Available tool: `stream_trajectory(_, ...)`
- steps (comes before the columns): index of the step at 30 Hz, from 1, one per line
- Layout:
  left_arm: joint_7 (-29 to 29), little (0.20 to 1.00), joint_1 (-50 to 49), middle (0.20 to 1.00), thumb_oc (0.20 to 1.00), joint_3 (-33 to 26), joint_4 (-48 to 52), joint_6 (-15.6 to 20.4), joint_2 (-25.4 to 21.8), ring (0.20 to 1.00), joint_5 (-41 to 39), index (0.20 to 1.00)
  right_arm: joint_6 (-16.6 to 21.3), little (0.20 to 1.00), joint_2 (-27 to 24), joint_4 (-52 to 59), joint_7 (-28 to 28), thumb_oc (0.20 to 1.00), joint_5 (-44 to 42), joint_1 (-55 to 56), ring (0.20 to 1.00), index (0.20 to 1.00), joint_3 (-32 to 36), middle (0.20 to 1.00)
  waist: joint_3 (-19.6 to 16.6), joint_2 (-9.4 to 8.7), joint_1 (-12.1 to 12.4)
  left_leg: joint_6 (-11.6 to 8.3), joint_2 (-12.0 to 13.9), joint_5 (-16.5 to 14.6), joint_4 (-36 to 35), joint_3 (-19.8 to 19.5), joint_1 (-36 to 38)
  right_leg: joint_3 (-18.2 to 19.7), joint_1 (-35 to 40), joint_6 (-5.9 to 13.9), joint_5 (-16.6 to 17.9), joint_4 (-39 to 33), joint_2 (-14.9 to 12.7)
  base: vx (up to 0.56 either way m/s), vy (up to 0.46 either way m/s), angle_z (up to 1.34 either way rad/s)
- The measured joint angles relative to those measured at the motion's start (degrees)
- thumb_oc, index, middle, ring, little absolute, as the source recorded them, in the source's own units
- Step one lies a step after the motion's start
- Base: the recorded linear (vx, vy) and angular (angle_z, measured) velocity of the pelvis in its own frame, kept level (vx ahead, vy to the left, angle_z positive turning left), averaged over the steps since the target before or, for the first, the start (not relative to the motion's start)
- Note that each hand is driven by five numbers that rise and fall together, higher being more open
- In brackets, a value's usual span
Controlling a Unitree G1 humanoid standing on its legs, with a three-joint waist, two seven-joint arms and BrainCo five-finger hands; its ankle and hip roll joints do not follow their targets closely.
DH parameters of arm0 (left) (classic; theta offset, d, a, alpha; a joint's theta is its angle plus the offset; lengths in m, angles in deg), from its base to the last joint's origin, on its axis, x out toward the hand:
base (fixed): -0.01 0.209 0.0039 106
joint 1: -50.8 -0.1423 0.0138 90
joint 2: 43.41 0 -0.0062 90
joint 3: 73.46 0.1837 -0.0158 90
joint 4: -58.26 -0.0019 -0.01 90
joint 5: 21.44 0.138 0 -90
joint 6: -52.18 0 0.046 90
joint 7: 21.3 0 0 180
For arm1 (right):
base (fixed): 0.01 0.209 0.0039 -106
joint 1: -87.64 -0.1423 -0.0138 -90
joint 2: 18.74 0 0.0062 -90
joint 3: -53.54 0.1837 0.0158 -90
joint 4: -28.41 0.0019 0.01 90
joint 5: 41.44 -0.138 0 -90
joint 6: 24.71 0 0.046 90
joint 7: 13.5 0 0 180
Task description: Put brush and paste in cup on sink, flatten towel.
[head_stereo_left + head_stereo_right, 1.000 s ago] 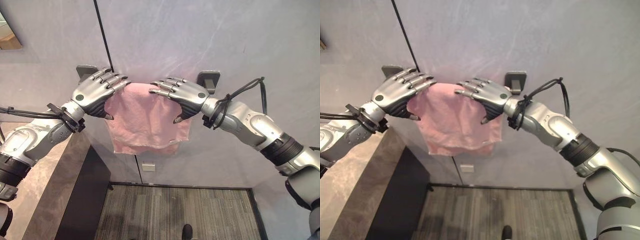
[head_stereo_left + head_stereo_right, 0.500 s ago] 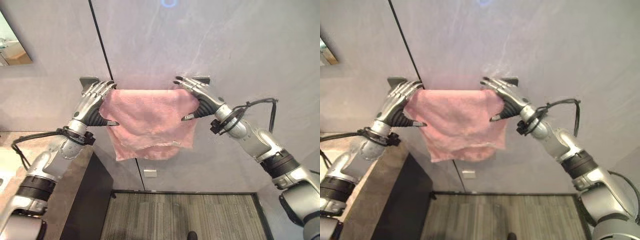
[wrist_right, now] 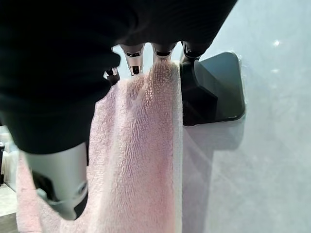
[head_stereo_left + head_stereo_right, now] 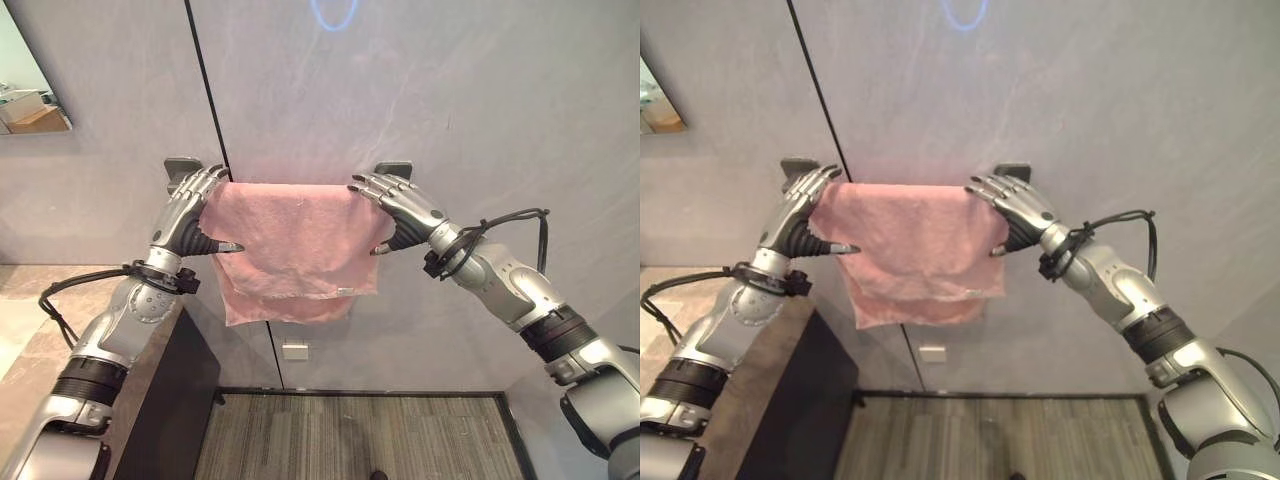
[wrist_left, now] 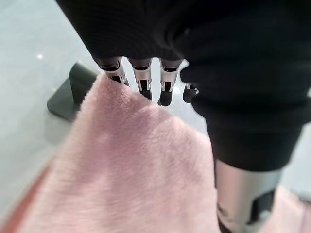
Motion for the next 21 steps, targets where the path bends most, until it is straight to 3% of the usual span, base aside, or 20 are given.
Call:
stream_trajectory(3, -0.6, 1.000, 0.1, 1.000, 1.000, -1.0, 0.0, 0.2, 3.2, 1.000, -4.1, 1.000, -0.1, 1.000, 0.8, -0.6, 1.7, 1.000, -0.3, 0.8, 1.000, 1.000, 0.6, 1.000, -0.1, 0.07, -0.1, 0.02, 0.0, 0.0, 0.0, -0.2, 0.0, -0.1, 0.1, 0.00, 0.0, 0.0, 0.0, 0.00, 0.000, 0.01)
stream_trajectory(5, -1.5, 1.000, -0.3, 1.000, 1.000, -1.5, 0.5, 0.2, 5.4, 1.000, -5.7, 1.000, -0.1, 1.000, 5.4, -0.9, 5.2, 1.000, -4.1, 5.6, 1.000, 1.000, 6.6, 1.000, 0.0, 0.08, 0.0, 0.22, 0.1, 0.1, 0.0, -0.5, 0.6, -0.3, 0.8, -0.09, 0.0, 0.0, 0.0, -0.01, 0.001, 0.05)
stream_trajectory(6, -1.9, 1.000, -0.8, 1.000, 1.000, -1.4, 0.5, 0.4, 5.5, 1.000, -6.1, 1.000, -0.1, 1.000, 5.5, -1.1, 6.4, 1.000, -4.9, 6.1, 1.000, 1.000, 6.1, 1.000, 0.2, 0.37, 0.0, 0.08, 0.0, 0.0, 0.0, -0.4, 0.8, -0.2, 1.0, -0.07, 0.0, 0.0, -0.1, 0.00, 0.004, 0.05)
stream_trajectory(8, -3.4, 1.000, -0.9, 1.000, 1.000, -1.6, 0.9, 0.3, 6.3, 1.000, -7.4, 1.000, -1.2, 1.000, 10.7, -1.0, 10.7, 1.000, -12.6, 9.1, 1.000, 1.000, 13.4, 1.000, 0.3, 0.42, 0.0, 0.14, 0.0, 0.0, 0.0, -0.5, 0.9, -0.3, 1.0, -0.10, -0.1, 0.0, -0.1, 0.00, 0.000, 0.00)
stream_trajectory(11, -5.5, 1.000, -2.4, 1.000, 1.000, -2.1, 3.4, 0.2, 6.7, 1.000, -7.4, 1.000, -2.8, 1.000, 11.7, -1.1, 14.5, 1.000, -18.9, 11.0, 1.000, 1.000, 17.4, 1.000, 0.7, 0.82, -0.1, 0.39, 0.0, 0.2, 0.0, -0.5, 0.9, -0.3, 1.0, -0.14, 0.0, 0.0, -0.1, -0.01, 0.002, 0.00)
stream_trajectory(16, -8.1, 1.000, -6.7, 1.000, 1.000, -8.3, 9.1, -0.1, 10.2, 1.000, -7.4, 1.000, -2.3, 1.000, 13.1, 5.7, 17.3, 1.000, -25.0, 15.6, 1.000, 1.000, 24.3, 1.000, 1.8, 1.74, -0.2, 0.34, 0.0, 0.2, 0.0, -0.5, 1.0, -0.3, 1.0, -0.71, 0.3, 0.0, 0.1, -0.01, 0.001, 0.00)
stream_trajectory(21, -11.7, 1.000, -13.5, 1.000, 1.000, -15.9, 11.4, -0.4, 15.2, 1.000, -9.9, 1.000, 0.0, 1.000, 17.4, 10.3, 18.4, 1.000, -29.8, 22.7, 1.000, 1.000, 29.5, 1.000, 2.8, 1.08, 0.0, 0.38, 0.1, 0.2, 0.2, -0.6, 1.0, -0.5, 1.0, -0.77, 0.3, 0.1, 0.5, -0.01, 0.001, 0.01)
